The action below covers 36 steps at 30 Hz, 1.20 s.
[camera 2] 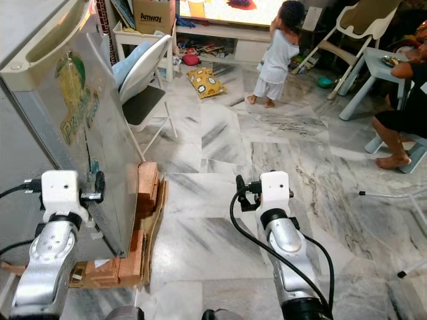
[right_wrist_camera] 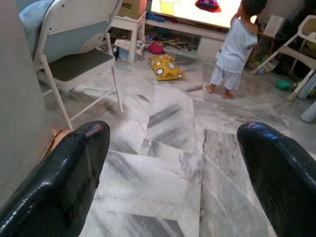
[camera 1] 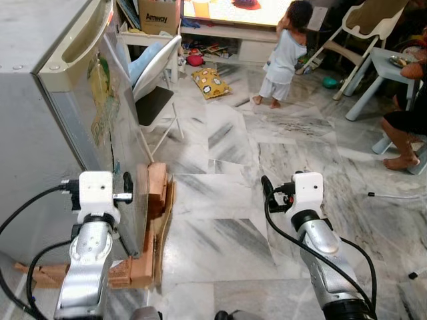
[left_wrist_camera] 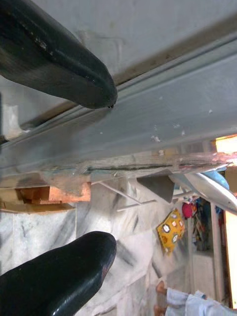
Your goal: Restocking fridge
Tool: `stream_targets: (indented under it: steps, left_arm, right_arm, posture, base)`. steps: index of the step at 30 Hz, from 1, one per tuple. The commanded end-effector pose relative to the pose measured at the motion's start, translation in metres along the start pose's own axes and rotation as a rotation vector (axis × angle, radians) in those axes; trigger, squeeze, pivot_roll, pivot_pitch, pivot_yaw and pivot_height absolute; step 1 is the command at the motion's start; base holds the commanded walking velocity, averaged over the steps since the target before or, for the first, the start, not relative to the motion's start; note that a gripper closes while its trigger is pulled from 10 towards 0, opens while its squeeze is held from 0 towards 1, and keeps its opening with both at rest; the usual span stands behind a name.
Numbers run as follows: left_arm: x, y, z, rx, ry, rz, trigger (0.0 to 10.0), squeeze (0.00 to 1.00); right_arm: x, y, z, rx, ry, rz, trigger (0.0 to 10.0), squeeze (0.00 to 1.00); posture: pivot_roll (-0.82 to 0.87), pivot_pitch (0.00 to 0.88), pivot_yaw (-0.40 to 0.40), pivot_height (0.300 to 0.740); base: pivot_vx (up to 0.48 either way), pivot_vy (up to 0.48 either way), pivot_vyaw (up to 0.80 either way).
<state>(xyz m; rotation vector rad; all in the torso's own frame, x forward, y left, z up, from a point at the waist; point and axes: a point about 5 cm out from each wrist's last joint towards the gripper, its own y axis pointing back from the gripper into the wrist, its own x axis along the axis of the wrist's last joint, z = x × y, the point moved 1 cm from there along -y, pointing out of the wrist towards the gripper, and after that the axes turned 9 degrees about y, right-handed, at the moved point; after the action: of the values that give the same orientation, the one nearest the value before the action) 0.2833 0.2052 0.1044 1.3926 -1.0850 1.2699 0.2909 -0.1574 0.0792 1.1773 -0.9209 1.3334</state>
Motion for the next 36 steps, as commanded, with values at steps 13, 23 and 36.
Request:
stream_targets:
  steps: [13, 23, 36]
  left_arm:
    - [0.002, -0.023, -0.011, 0.059, -0.037, -0.02, 10.0, 0.0]
    - [0.025, -0.034, 0.095, -0.375, 0.057, -0.02, 10.0, 0.0]
    - [0.059, 0.027, 0.228, -1.021, 0.102, 0.027, 10.0, 0.0]
  right_arm:
    - [0.001, 0.006, 0.004, -0.008, 0.009, -0.004, 10.0, 0.0]
    - [-0.062, 0.022, 0.023, -0.003, 0.166, -0.397, 10.0, 0.0]
    - [-0.059, 0.022, 0.018, 0.04, 0.155, -0.382, 10.0, 0.0]
  posture:
    - [0.11, 0.089, -0.097, 0.74]
    - [0.12, 0.084, -0.122, 0.74]
    - [0.1, 0.081, -0.119, 0.74]
  base:
    - [0.0, 0.0, 0.0]
    - [0.0, 0.0, 0.0]
    - [0.0, 0.0, 0.0]
